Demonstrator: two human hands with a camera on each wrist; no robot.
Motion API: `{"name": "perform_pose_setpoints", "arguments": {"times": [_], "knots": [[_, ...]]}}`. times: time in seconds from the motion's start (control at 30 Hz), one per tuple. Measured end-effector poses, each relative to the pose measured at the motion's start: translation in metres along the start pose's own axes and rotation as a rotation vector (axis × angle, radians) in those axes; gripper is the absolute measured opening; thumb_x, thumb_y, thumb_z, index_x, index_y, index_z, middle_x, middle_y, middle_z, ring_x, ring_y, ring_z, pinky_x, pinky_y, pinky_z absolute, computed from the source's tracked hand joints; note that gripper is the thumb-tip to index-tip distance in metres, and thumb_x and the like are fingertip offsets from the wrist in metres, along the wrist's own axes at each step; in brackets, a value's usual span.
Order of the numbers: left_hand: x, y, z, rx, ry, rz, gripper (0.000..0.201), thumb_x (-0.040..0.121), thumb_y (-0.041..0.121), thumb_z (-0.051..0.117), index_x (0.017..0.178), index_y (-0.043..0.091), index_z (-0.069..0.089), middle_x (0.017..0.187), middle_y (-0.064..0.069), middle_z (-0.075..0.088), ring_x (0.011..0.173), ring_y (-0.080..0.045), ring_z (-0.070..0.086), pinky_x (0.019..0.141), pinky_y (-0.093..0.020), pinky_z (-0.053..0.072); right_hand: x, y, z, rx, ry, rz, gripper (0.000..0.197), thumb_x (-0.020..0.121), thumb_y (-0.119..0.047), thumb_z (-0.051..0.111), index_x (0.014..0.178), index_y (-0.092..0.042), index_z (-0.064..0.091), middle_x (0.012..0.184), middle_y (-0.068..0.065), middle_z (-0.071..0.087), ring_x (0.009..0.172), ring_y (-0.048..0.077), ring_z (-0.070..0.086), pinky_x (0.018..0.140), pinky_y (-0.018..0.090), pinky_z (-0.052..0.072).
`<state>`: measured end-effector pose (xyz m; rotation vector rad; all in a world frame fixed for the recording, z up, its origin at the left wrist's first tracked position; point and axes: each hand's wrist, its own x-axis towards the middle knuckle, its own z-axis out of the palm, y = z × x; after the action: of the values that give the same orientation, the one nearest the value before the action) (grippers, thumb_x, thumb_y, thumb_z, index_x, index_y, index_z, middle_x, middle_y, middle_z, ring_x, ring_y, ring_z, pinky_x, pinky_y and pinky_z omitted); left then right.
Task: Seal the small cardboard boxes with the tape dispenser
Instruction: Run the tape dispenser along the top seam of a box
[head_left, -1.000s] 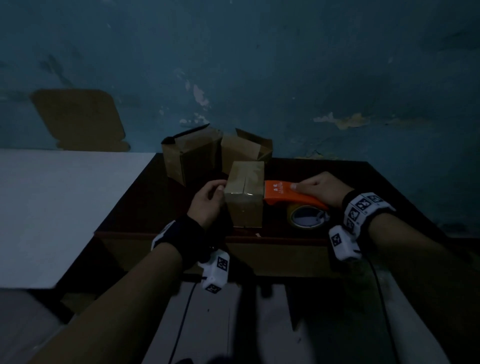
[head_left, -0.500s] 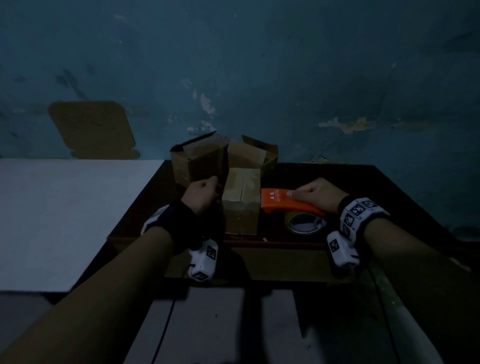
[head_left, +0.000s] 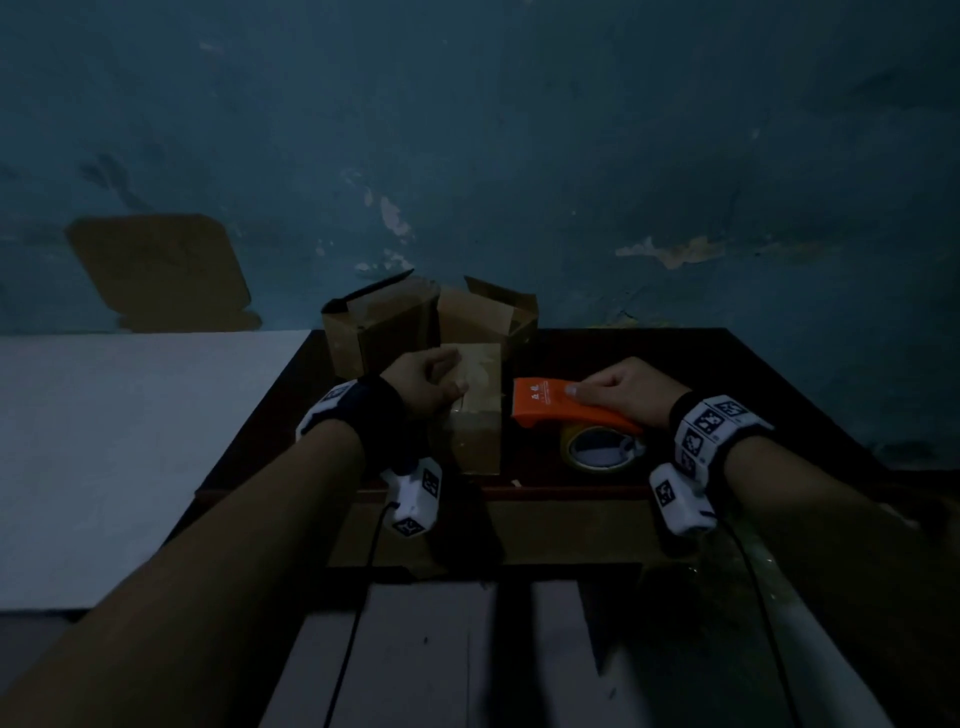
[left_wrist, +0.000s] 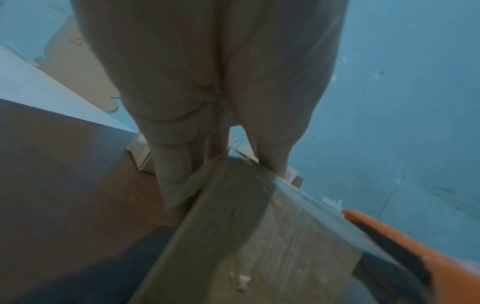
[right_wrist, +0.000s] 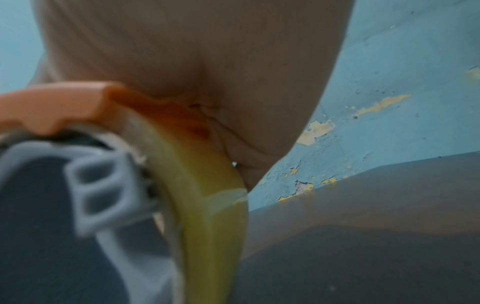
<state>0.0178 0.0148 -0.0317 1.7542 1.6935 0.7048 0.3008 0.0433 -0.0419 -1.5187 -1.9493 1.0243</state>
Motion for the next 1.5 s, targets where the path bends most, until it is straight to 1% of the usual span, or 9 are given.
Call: {"name": "perform_pose_setpoints", "arguments": {"times": [0.17, 0.3, 0.47, 0.77, 0.9, 1.0, 1.1, 1.3, 1.5], "knots": [[-0.002, -0.001, 0.002, -0.003, -0.025, -0.005, 0.046, 0.096, 0.032, 0.055, 0.141, 0.025, 0.047, 0.151, -0.005, 0.039, 0.133, -0.025, 0.043, 0.101, -0.034, 0.042, -0.003, 0.004, -0.004, -0.015, -0.018, 0.014, 0.033, 0.084, -0.051, 0.064, 0.098, -0.023, 0.073, 0.087, 0.003, 0.073, 0.072, 0.012, 0.068, 0.062, 0.02, 0.051], [-0.003, 0.0, 0.001, -0.019, -0.036, -0.018, 0.046, 0.097, 0.031, 0.054, 0.142, 0.025, 0.047, 0.15, -0.006, 0.041, 0.13, -0.026, 0.046, 0.101, -0.035, 0.043, -0.001, 0.004, -0.009, -0.041, -0.029, -0.007, 0.031, 0.08, -0.053, 0.066, 0.093, -0.027, 0.074, 0.088, 0.002, 0.074, 0.081, 0.017, 0.07, 0.072, 0.027, 0.053], [-0.004, -0.002, 0.001, -0.041, -0.043, -0.009, 0.046, 0.098, 0.029, 0.054, 0.142, 0.022, 0.047, 0.151, -0.005, 0.039, 0.136, -0.023, 0.04, 0.104, -0.031, 0.037, -0.004, 0.002, -0.015, -0.072, -0.032, -0.056, 0.034, 0.075, -0.057, 0.067, 0.091, -0.028, 0.076, 0.088, 0.001, 0.074, 0.083, 0.017, 0.07, 0.078, 0.031, 0.054], [-0.009, -0.001, 0.005, -0.06, -0.014, -0.037, 0.045, 0.097, 0.033, 0.053, 0.142, 0.027, 0.047, 0.149, -0.003, 0.042, 0.13, -0.025, 0.046, 0.106, -0.04, 0.042, -0.002, -0.001, -0.015, -0.158, -0.071, -0.046, 0.033, 0.078, -0.056, 0.066, 0.091, -0.028, 0.077, 0.085, -0.002, 0.074, 0.081, 0.015, 0.069, 0.073, 0.026, 0.052], [-0.012, 0.002, 0.006, -0.084, -0.004, -0.031, 0.046, 0.099, 0.03, 0.051, 0.144, 0.024, 0.044, 0.147, -0.003, 0.045, 0.128, -0.024, 0.048, 0.1, -0.034, 0.044, 0.005, -0.002, -0.012, -0.201, -0.12, -0.004, 0.039, 0.074, -0.063, 0.064, 0.085, -0.028, 0.076, 0.082, -0.001, 0.073, 0.078, 0.015, 0.067, 0.074, 0.029, 0.053], [-0.013, 0.003, 0.006, -0.094, -0.005, -0.027, 0.046, 0.098, 0.029, 0.051, 0.144, 0.023, 0.044, 0.148, -0.003, 0.043, 0.13, -0.023, 0.046, 0.101, -0.034, 0.042, 0.009, -0.004, -0.006, -0.221, -0.148, 0.023, 0.039, 0.078, -0.061, 0.064, 0.084, -0.025, 0.077, 0.083, 0.001, 0.073, 0.078, 0.015, 0.067, 0.075, 0.029, 0.053], [-0.012, 0.002, 0.006, -0.086, 0.0, -0.019, 0.046, 0.098, 0.029, 0.052, 0.143, 0.021, 0.045, 0.149, -0.004, 0.042, 0.132, -0.022, 0.044, 0.099, -0.03, 0.039, 0.014, -0.011, -0.002, -0.253, -0.156, 0.032, 0.046, 0.077, -0.062, 0.065, 0.082, -0.018, 0.078, 0.082, 0.003, 0.073, 0.077, 0.016, 0.066, 0.077, 0.03, 0.052], [-0.004, -0.003, 0.004, -0.038, -0.004, -0.009, 0.045, 0.096, 0.032, 0.055, 0.141, 0.024, 0.048, 0.149, -0.003, 0.041, 0.133, -0.022, 0.043, 0.105, -0.036, 0.039, 0.016, -0.03, -0.004, -0.325, -0.118, 0.017, 0.043, 0.077, -0.057, 0.07, 0.069, -0.016, 0.075, 0.062, -0.003, 0.066, 0.061, 0.01, 0.06, 0.064, 0.025, 0.047], [-0.001, -0.005, 0.004, -0.019, -0.011, -0.005, 0.044, 0.096, 0.032, 0.056, 0.139, 0.025, 0.049, 0.149, -0.002, 0.043, 0.132, -0.021, 0.044, 0.106, -0.038, 0.04, 0.01, -0.054, -0.01, -0.485, -0.049, -0.059, 0.037, 0.077, -0.056, 0.07, 0.081, -0.021, 0.079, 0.073, -0.001, 0.072, 0.066, 0.012, 0.065, 0.063, 0.025, 0.05]]}}
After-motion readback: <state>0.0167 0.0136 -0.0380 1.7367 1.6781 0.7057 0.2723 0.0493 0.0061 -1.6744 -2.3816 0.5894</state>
